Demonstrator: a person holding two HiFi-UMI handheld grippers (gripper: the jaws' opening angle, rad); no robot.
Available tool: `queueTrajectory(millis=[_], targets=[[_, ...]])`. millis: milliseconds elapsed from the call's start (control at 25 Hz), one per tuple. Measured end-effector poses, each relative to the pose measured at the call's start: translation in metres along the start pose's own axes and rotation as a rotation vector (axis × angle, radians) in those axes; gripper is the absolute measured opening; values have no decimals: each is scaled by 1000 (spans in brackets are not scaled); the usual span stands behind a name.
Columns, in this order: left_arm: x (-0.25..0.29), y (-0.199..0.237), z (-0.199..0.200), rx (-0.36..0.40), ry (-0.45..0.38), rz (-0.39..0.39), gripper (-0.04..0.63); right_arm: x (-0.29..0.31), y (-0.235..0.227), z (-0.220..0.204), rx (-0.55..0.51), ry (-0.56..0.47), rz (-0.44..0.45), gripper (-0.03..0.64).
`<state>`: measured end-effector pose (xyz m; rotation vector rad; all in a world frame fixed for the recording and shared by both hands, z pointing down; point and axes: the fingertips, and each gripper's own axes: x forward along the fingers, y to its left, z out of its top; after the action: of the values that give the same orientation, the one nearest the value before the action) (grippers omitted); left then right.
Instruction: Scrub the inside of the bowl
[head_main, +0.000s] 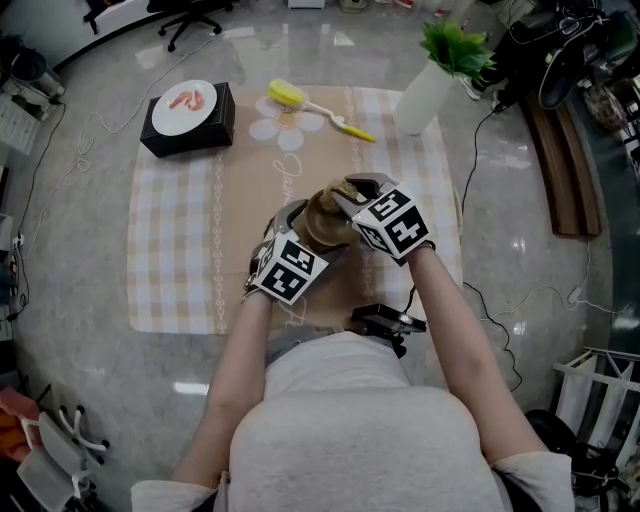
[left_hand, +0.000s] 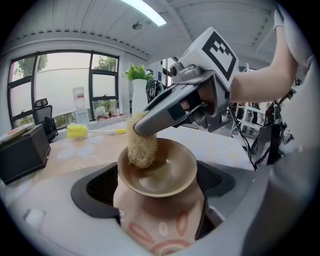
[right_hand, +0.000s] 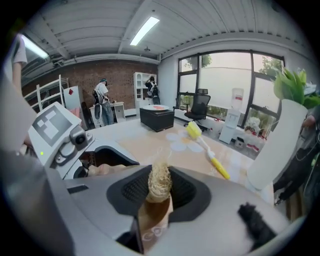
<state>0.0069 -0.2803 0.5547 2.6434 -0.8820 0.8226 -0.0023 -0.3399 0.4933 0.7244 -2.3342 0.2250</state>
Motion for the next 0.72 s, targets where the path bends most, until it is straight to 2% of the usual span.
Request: queueTrajectory(millis=[240,720], targets=[[0,0,1,-1,-2,-2,502,-9,4,-12,-68,60,-21,98],[1,0,0,-13,-4,-7,503,-29,17,-28,-12,70,-5,98]])
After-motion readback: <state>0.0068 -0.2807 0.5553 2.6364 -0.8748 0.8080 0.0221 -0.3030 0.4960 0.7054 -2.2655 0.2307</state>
